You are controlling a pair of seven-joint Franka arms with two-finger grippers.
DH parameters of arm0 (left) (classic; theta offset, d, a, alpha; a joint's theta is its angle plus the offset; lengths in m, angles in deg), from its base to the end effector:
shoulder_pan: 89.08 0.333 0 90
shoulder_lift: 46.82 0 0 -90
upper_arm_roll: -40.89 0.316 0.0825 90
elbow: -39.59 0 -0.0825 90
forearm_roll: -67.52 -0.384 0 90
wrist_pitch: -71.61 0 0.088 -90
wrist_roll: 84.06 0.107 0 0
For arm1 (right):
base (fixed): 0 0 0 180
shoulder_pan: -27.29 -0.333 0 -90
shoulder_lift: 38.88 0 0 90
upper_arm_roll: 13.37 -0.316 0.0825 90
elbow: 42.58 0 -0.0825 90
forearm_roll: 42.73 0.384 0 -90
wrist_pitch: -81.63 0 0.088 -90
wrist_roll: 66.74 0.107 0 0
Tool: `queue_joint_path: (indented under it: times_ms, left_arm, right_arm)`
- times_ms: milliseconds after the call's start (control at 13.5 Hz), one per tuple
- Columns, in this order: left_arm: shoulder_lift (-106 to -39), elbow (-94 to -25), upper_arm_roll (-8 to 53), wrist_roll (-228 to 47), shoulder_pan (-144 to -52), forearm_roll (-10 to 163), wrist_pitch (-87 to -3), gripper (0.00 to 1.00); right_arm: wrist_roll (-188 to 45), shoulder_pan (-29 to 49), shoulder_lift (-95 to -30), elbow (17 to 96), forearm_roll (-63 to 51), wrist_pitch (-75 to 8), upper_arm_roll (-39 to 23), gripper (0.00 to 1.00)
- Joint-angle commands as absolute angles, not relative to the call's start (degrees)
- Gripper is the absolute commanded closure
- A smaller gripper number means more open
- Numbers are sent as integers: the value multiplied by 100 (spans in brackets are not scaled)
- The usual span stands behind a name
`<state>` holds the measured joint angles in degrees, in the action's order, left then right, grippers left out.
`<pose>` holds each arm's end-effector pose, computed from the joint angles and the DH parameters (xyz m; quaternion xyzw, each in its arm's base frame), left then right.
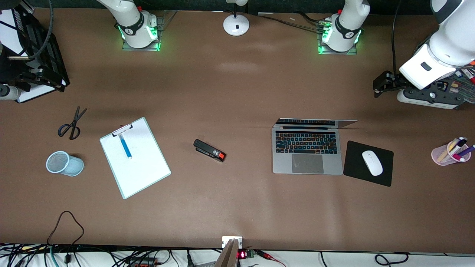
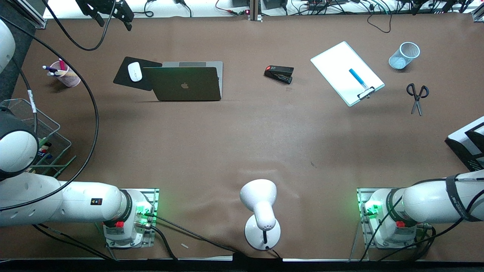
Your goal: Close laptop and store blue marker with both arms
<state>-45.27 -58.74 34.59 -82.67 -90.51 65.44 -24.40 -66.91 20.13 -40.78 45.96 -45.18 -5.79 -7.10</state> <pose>0.5469 -0.0714 0.5795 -0.9965 0.0815 0.0057 0.0199 0.5597 0.0050 0.6144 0.9993 0.0088 -0.0261 0.0233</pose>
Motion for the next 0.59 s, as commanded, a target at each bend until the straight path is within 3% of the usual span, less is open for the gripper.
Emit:
queue_joint_path:
  times_ms: [0,519]
  left_arm:
    - [-4638,-5647,3439,-8177,-9022,6489,-2287,0]
    - [-4708,-5639,3430,-8265,-9022,6550,-2287,0]
  right_arm:
    - [-6639,2017,-3985,4627,-4413,-512,-695,0]
    - [-6639,2017,-4212,4619,-4387,-538,-704,0]
